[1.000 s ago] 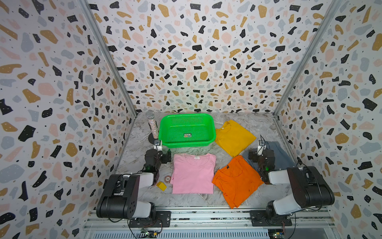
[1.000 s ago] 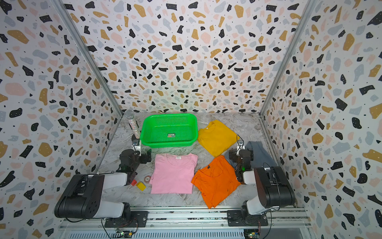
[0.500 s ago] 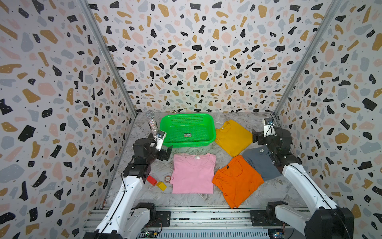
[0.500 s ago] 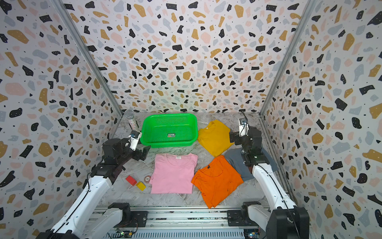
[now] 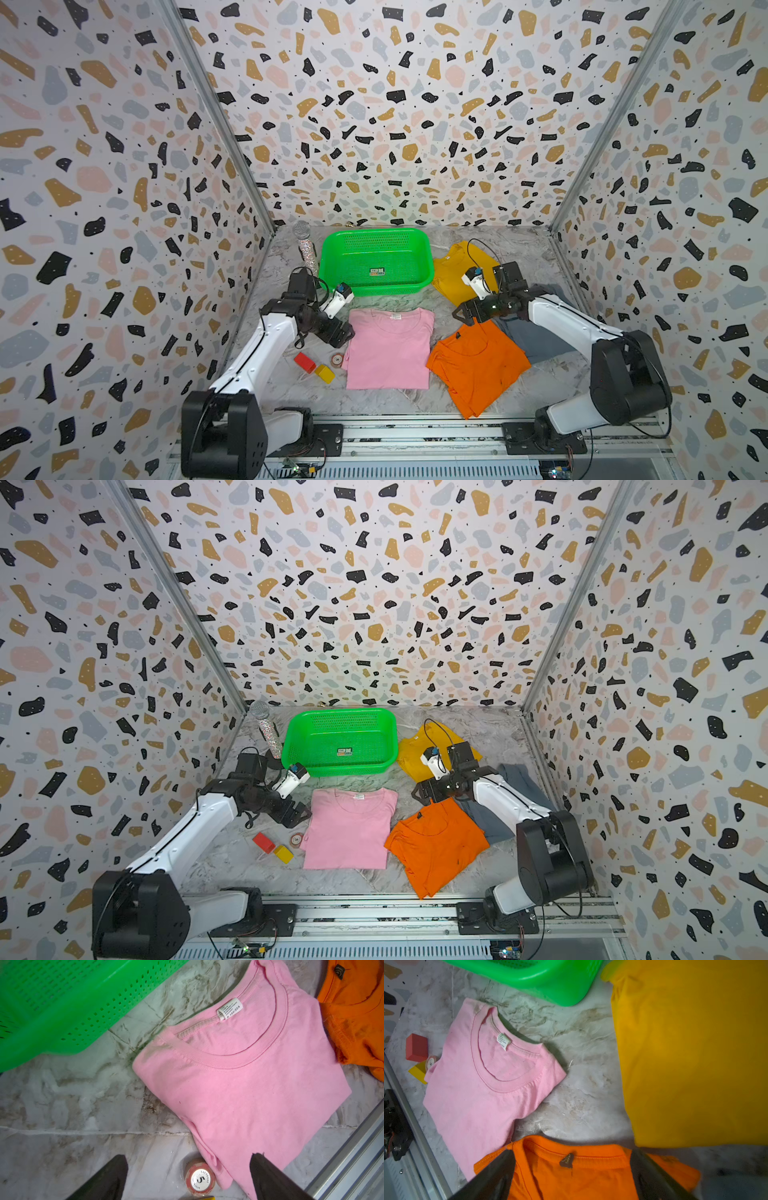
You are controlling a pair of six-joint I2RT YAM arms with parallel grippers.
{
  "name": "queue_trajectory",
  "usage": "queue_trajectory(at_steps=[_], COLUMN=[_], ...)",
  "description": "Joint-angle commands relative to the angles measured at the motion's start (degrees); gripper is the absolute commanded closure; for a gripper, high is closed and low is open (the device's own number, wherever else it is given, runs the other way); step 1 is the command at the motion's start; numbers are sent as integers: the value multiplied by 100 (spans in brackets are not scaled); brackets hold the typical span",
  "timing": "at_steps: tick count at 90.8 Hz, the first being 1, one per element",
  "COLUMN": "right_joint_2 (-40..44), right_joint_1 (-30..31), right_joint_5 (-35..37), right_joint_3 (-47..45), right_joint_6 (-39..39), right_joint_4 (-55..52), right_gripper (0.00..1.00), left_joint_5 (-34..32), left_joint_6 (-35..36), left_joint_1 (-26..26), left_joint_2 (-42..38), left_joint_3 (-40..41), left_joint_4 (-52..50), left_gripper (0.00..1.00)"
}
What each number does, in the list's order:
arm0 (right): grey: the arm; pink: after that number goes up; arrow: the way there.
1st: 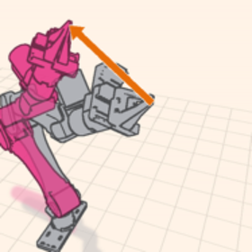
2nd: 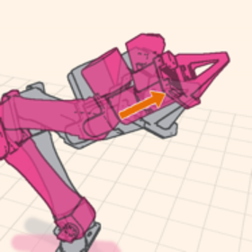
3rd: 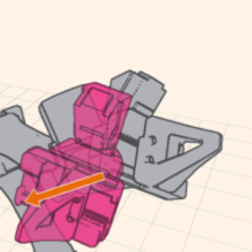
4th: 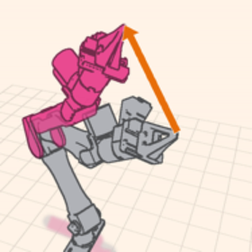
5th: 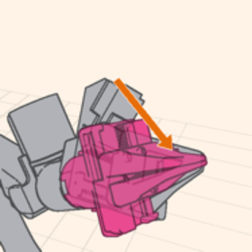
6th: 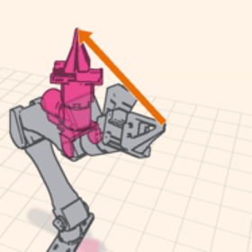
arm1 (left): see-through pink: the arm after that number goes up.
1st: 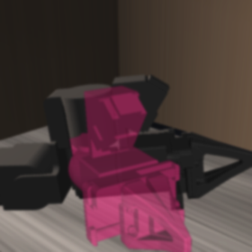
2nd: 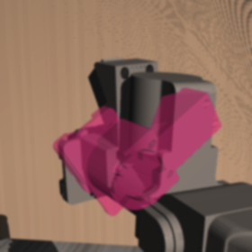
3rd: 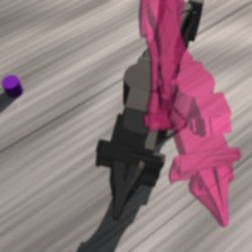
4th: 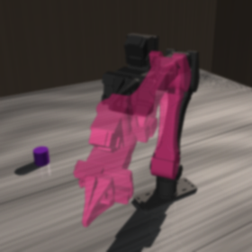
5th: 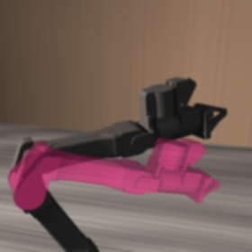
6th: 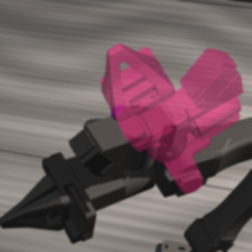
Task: Put the folded t-shirts into the basket
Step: Pick up the T-shirt from the center of the board.
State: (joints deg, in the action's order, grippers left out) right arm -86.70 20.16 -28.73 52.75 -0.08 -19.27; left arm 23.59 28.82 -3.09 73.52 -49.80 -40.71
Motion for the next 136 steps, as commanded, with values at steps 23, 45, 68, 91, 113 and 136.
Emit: queue_trajectory(at_steps=[23,45,68,91,113,136], right_joint_2=[-510,-994,-1359,-1645,-1794,-1930], right_joint_1=[956,1310,1622,1889,2009,2035], right_joint_5=[659,1040,1408,1566,1626,1488], right_joint_3=[26,90,127,215,277,295], right_joint_6=[-926,-1616,-2120,-2349,-2457,-2488], right_joint_4=[574,1163,1481,1529,1515,1621], right_gripper=[18,26,29,36,48,63], left_joint_5=[-341,-398,-331,-314,-445,-641], left_joint_6=[-237,-292,-106,155,110,-185], left_joint_1=[-248,-379,-410,-433,-619,-830], left_joint_2=[849,1175,1611,2056,2539,2784], left_joint_3=[-198,-235,-412,-708,-879,-800], left_joint_4=[532,733,605,377,94,319], left_gripper=[12,14,16,20,26,39])
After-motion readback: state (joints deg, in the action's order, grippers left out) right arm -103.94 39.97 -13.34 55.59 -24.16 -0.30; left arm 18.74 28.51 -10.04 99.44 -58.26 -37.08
